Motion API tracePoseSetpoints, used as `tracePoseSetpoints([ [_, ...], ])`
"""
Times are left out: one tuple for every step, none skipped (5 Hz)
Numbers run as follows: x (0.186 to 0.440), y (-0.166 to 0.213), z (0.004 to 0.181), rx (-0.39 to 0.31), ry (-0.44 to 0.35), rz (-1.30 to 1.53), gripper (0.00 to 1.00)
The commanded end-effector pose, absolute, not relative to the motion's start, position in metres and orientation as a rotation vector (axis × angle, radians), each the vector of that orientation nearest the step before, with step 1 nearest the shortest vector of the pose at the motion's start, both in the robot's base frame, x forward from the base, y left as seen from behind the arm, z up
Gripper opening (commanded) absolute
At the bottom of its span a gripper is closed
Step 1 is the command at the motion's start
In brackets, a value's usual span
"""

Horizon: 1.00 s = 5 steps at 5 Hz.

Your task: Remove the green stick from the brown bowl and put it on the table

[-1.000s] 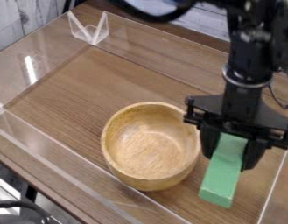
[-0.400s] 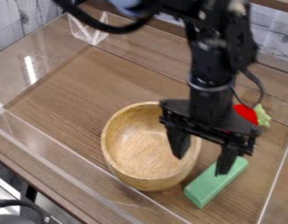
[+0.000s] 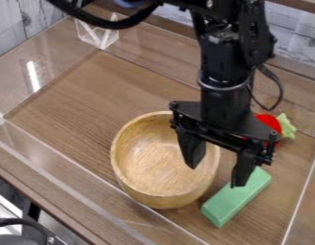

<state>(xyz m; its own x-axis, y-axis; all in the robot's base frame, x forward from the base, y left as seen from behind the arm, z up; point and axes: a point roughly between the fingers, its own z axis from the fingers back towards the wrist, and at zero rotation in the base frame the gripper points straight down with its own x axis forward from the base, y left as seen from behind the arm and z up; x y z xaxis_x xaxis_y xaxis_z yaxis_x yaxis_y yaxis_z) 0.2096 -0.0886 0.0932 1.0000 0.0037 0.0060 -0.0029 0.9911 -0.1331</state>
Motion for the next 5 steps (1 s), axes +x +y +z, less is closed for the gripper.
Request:
tracePoseSetpoints([
  [0.215,-0.086,0.098,-0.148,-0.043,-0.007,1.00],
  [0.221,-0.091,0.098,-0.151,-0.043,-0.067,1.00],
  [0.226,-0.096,0.099,-0.153,-0.041,-0.126,1.00],
  [0.233,-0.101,0.090,-0.153,-0.044,-0.106,1.00],
  [0.242,-0.107,0.088,-0.155,-0.061,-0.090,1.00],
])
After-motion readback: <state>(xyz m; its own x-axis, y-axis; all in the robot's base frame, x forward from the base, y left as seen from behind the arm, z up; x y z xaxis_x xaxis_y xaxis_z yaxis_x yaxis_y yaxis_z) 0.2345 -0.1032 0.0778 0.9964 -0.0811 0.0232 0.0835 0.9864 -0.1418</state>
